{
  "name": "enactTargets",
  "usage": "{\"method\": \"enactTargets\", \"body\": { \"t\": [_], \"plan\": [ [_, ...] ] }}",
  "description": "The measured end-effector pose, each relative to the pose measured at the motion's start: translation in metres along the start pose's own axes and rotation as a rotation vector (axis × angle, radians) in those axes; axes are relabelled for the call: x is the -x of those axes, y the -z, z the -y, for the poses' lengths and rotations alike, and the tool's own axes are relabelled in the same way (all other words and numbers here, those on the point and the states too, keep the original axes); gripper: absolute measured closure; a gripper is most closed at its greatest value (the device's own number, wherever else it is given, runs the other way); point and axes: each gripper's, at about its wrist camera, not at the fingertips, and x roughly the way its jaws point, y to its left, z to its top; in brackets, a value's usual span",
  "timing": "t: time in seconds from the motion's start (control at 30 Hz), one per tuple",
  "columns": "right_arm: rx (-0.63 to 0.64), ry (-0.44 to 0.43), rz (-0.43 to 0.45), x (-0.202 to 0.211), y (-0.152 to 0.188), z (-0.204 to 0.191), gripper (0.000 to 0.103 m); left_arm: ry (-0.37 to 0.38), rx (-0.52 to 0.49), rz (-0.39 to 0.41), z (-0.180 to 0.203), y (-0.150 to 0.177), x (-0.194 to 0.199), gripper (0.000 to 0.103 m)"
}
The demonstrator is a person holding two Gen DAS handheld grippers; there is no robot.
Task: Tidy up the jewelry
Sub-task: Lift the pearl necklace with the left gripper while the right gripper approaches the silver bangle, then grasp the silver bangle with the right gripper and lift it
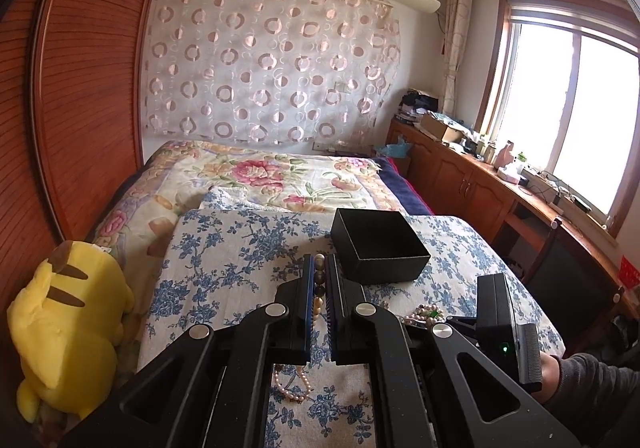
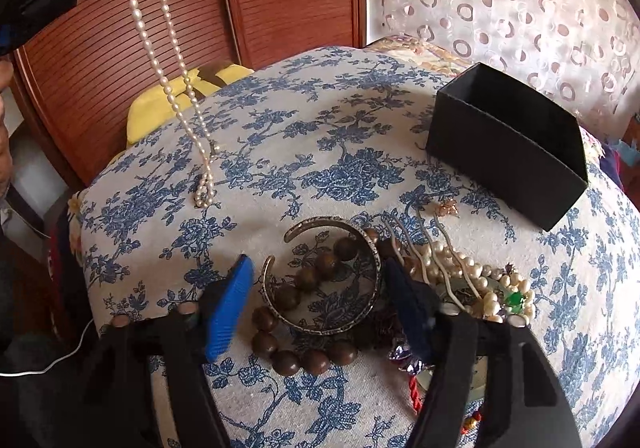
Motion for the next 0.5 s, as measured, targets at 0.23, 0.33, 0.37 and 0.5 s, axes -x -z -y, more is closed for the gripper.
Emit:
{"method": "enactTargets", "body": {
  "t": [0.23, 0.33, 0.37, 0.5],
  "plan": [
    [-0.009, -0.029, 0.029, 0.014, -0.001, 0.002, 0.042, 0.005, -0.018, -0.011, 0.006, -0.004, -0.011, 0.099],
    [-0.008, -0.020, 0.055, 0.027, -0.005, 0.005, 0.042, 0.012, -0.025, -0.003, 0.010, -0.011, -0.013, 0.099],
    [-0.008, -0.015, 0.063, 0.031, -0.007, 0.007, 0.042, 0.013, -0.028, 0.000, 0.012, -0.014, -0.013, 0.099],
    [-0.016, 0.012, 0.086, 0.044, -0.014, 0.022, 0.042, 0.020, -0.050, 0.019, 0.020, -0.026, -0.015, 0.099]
  ]
}}
